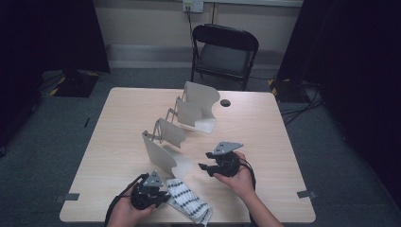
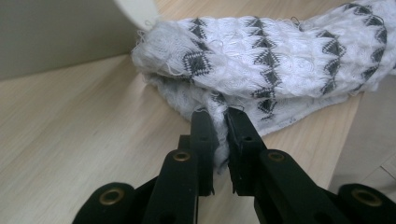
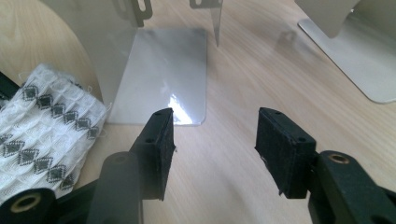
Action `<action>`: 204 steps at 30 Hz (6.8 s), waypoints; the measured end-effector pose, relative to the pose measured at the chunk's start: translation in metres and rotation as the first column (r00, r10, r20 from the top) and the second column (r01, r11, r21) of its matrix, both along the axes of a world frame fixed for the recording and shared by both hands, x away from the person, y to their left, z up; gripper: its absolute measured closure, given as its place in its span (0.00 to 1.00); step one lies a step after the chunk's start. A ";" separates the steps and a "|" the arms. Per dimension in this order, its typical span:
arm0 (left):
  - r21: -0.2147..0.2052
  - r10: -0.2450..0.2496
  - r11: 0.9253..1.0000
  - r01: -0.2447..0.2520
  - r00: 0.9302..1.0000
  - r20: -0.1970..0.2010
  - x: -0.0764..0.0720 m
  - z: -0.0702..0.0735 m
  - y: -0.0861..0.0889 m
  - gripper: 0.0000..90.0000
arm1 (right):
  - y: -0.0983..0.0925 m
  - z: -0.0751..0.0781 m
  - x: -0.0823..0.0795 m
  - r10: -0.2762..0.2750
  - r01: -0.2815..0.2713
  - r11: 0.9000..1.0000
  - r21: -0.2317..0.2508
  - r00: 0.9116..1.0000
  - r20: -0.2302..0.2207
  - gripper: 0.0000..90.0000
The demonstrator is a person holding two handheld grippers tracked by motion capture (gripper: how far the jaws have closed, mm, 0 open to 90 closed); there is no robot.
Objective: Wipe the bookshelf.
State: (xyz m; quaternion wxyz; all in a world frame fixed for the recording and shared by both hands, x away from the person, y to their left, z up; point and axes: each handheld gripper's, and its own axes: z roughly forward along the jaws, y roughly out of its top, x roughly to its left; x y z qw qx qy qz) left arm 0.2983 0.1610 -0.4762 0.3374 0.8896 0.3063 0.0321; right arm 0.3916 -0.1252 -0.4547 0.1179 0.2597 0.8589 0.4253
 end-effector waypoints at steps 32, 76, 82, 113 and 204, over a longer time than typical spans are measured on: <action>-0.043 0.270 0.962 -0.271 0.962 -0.026 0.007 0.005 0.084 0.78 | 0.041 0.026 0.044 0.045 -0.044 0.999 -0.003 0.998 0.037 0.51; 0.030 0.243 0.969 -0.245 0.968 0.055 0.010 0.005 0.070 0.48 | 0.104 0.034 0.082 0.076 -0.076 0.997 -0.002 0.996 0.043 0.99; 0.031 0.240 0.970 -0.242 0.969 0.056 0.011 0.003 0.070 0.48 | 0.100 0.037 0.080 0.084 -0.085 0.996 0.012 0.993 0.078 1.00; 0.027 0.241 0.970 -0.242 0.969 0.053 0.012 0.002 0.066 0.49 | 0.044 0.052 0.064 0.068 -0.083 0.993 0.078 0.981 0.183 0.98; 0.005 0.142 0.990 -0.142 0.990 0.007 0.030 0.003 0.032 0.59 | -0.039 -0.023 -0.047 0.083 -0.083 0.996 0.025 0.996 0.011 0.52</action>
